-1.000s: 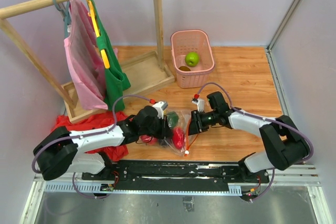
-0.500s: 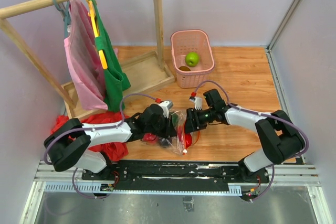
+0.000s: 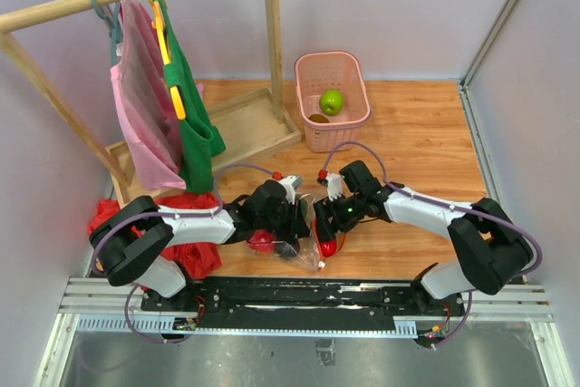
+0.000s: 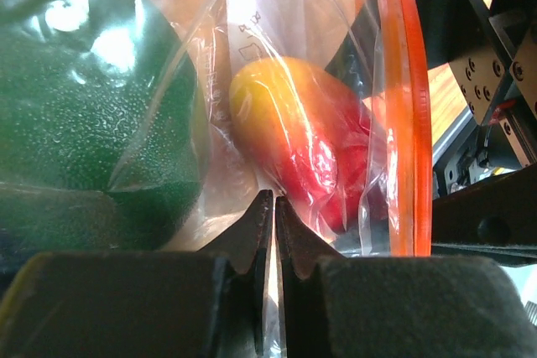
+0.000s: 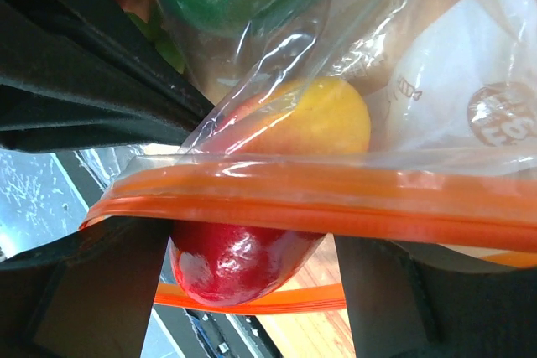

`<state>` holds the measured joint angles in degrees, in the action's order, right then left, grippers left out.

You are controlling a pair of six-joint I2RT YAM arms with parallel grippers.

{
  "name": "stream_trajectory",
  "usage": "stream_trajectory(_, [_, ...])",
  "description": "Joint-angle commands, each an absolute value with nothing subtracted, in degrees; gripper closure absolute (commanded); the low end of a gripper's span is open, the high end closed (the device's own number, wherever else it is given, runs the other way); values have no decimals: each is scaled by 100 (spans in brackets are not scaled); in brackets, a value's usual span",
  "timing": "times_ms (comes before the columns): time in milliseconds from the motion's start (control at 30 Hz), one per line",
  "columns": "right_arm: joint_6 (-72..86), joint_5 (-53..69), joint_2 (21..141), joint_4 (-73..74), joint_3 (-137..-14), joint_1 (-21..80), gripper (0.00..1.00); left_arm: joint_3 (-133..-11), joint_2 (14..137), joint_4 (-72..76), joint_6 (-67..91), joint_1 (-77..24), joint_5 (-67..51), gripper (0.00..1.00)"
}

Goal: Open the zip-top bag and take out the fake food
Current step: Pick up the fake fruit from the zipper food storage bag.

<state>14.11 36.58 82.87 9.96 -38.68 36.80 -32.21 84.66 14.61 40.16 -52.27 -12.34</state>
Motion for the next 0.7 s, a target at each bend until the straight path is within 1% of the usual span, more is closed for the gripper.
stream_trajectory(0, [1046, 3082, 8211, 1312, -3857, 3884, 30, -3157, 8472, 1775, 4172, -5274, -1173, 90])
stream_trajectory(67, [992, 2952, 8250, 1357, -3866, 3880, 36, -3150, 8325, 1671, 4168, -5277, -1074, 89])
stream_trajectory(167, [929, 2991, 8216, 1401, -3976, 3876, 49, -3086, 7979, 1439, 4136, -5273, -807, 87])
stream_trajectory(200, [901, 3039, 8191, 1395, -4030, 3864, 56, -3059, 7841, 1328, 4135, -5273, -721, 86])
stream_trajectory(300, [741, 3212, 8129, 1381, -4189, 3791, 68, -2994, 7397, 1039, 4139, -5274, -506, 83])
stream_trajectory(400, [665, 3614, 8093, 1379, -4252, 3526, 73, -2909, 6849, 797, 4164, -5273, -256, 79])
stream_trajectory(433, [604, 3718, 8077, 1380, -4251, 3443, 75, -2882, 6685, 720, 4169, -5273, -154, 76])
stream_trajectory(600, [-154, 4125, 7895, 1684, -4310, 3256, 77, -2788, 5939, 467, 4195, -5273, 257, 60])
stream_trajectory(667, [-397, 4266, 7813, 1853, -4338, 3200, 77, -2726, 5727, 503, 4239, -5273, 414, 51])
